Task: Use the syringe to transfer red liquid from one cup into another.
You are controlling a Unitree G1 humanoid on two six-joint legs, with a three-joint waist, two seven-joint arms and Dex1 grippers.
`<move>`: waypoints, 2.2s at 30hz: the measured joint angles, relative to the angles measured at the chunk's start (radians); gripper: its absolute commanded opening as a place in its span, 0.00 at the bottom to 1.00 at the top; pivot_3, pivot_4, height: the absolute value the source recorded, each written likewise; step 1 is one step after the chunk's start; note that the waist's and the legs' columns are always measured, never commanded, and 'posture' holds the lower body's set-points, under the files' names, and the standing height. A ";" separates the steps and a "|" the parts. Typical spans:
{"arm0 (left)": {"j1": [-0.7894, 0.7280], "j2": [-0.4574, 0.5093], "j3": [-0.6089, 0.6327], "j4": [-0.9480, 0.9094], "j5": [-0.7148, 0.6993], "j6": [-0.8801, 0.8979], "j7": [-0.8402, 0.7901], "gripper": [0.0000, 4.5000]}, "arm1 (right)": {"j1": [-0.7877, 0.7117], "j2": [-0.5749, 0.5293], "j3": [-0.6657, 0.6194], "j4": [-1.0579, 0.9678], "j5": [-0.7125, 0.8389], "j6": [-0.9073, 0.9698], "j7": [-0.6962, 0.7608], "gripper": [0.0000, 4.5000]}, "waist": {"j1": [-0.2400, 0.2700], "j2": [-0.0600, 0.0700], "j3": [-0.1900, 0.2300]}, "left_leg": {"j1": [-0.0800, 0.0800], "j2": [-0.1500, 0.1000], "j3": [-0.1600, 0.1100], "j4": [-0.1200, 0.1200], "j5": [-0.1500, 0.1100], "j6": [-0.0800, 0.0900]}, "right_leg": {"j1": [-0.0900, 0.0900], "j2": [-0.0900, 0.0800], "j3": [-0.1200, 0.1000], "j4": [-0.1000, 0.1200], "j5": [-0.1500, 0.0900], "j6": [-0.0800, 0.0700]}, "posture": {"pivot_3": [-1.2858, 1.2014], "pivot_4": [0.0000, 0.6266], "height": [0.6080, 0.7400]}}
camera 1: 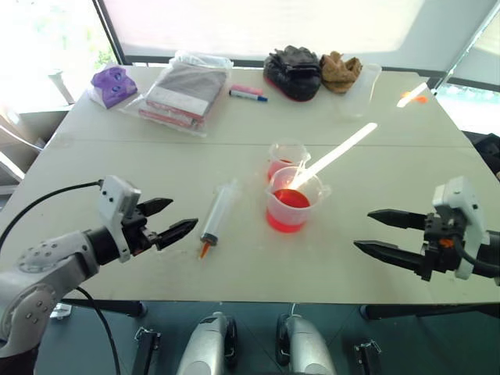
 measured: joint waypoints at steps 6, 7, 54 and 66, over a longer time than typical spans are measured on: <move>0.001 0.001 -0.024 0.007 0.052 -0.028 0.001 1.00 | 0.004 0.015 0.036 0.019 -0.042 -0.028 0.004 0.86 | -0.001 0.000 0.000 | 0.000 0.000 0.000 0.000 0.001 -0.001 | 0.000 0.000 0.000 0.000 0.000 0.000 | 0.52 0.24 1.00; -0.007 0.001 -0.025 0.010 0.054 -0.025 0.009 1.00 | 0.004 0.015 0.036 0.021 -0.047 -0.031 0.008 0.86 | -0.001 0.000 0.000 | 0.000 0.000 0.000 0.000 0.001 -0.001 | 0.000 0.000 0.000 0.001 0.000 0.000 | 0.52 0.24 1.00; -1.205 -0.294 -0.897 1.019 0.423 0.670 -0.239 0.94 | -0.200 0.023 0.146 -0.133 0.133 -0.029 -0.340 0.86 | 0.027 -0.002 -0.001 | -0.001 -0.001 0.001 0.015 -0.001 0.012 | 0.004 -0.001 0.000 0.008 0.000 0.005 | 0.52 0.24 1.00; -1.206 -0.353 -0.847 1.149 0.501 0.626 -0.198 0.37 | -0.189 0.034 0.149 -0.141 0.135 -0.042 -0.372 0.86 | 0.026 0.003 -0.006 | 0.010 0.000 -0.003 0.013 -0.004 0.010 | 0.012 -0.003 -0.001 0.004 0.001 0.003 | 0.52 0.24 1.00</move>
